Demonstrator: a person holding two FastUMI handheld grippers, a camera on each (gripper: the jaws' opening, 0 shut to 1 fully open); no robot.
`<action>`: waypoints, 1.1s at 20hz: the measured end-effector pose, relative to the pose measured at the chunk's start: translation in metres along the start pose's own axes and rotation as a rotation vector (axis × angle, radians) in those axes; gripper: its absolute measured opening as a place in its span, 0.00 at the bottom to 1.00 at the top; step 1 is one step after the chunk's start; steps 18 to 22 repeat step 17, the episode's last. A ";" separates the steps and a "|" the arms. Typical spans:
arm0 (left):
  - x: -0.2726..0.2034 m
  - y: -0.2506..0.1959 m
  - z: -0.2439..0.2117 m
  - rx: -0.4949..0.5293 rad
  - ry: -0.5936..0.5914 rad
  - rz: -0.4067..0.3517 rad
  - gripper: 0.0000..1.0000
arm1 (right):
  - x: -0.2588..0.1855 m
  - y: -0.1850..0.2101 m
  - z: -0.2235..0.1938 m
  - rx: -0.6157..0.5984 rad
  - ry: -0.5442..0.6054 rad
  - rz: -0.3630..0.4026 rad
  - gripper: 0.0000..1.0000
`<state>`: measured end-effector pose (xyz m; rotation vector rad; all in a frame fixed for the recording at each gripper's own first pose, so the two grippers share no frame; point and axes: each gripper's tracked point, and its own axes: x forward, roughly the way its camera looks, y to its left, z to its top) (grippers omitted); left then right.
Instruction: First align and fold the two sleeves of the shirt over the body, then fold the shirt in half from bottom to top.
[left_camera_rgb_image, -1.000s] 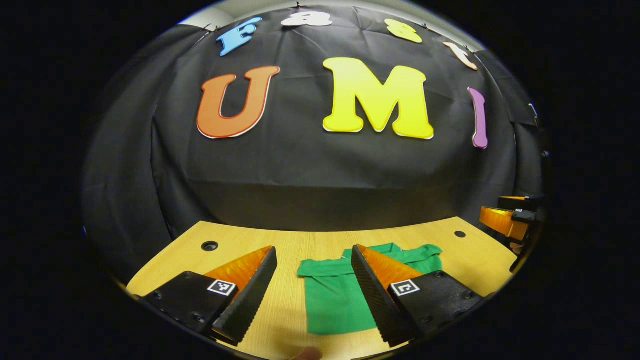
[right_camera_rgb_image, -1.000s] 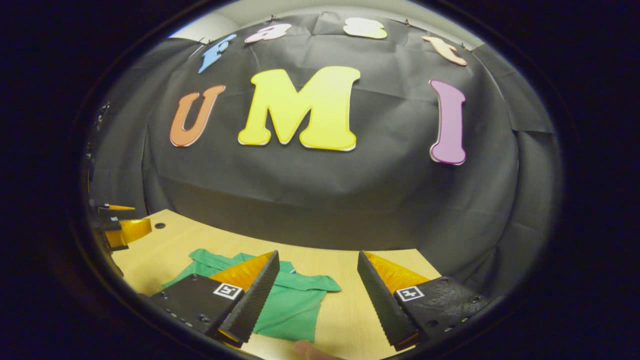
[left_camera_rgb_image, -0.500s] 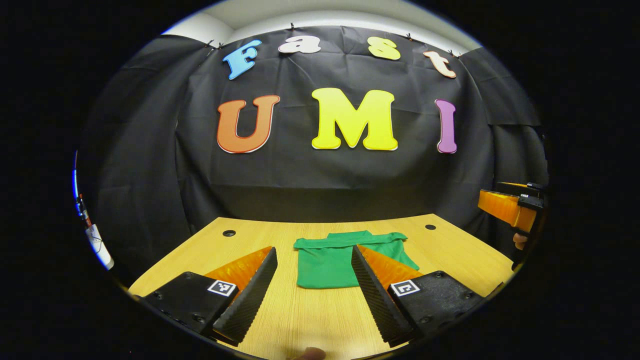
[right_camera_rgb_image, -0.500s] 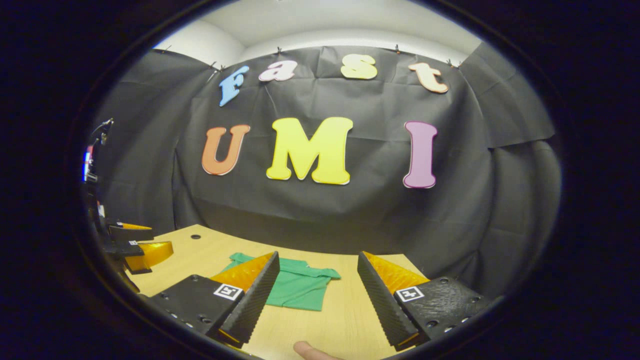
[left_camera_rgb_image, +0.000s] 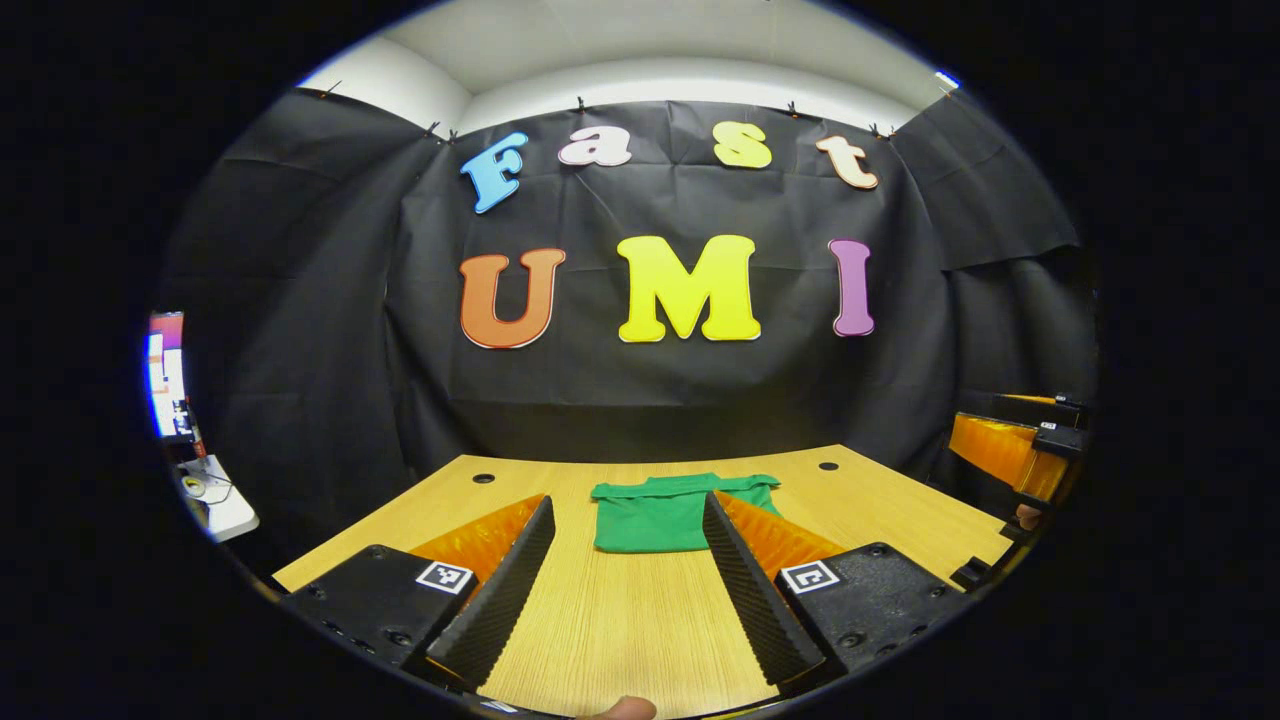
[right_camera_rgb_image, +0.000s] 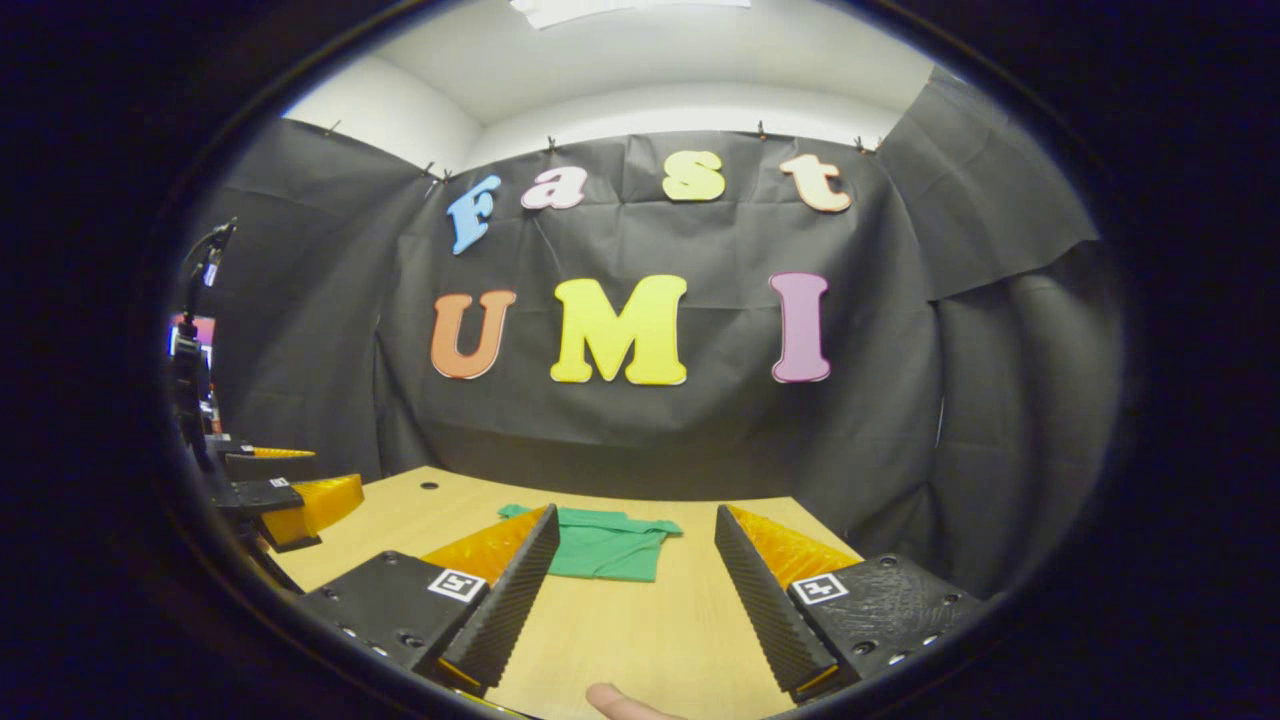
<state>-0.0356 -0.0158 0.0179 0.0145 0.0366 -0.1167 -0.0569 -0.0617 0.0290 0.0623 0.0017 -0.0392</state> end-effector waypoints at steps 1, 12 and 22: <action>-0.007 -0.007 -0.002 -0.001 0.001 -0.019 0.96 | -0.010 0.001 -0.006 -0.017 0.005 0.003 0.96; -0.022 -0.041 -0.030 -0.002 0.005 -0.097 0.96 | -0.027 0.019 -0.071 -0.084 0.091 0.009 0.97; -0.020 -0.030 -0.027 -0.019 -0.004 -0.052 1.00 | -0.026 0.020 -0.074 -0.086 0.076 -0.011 0.95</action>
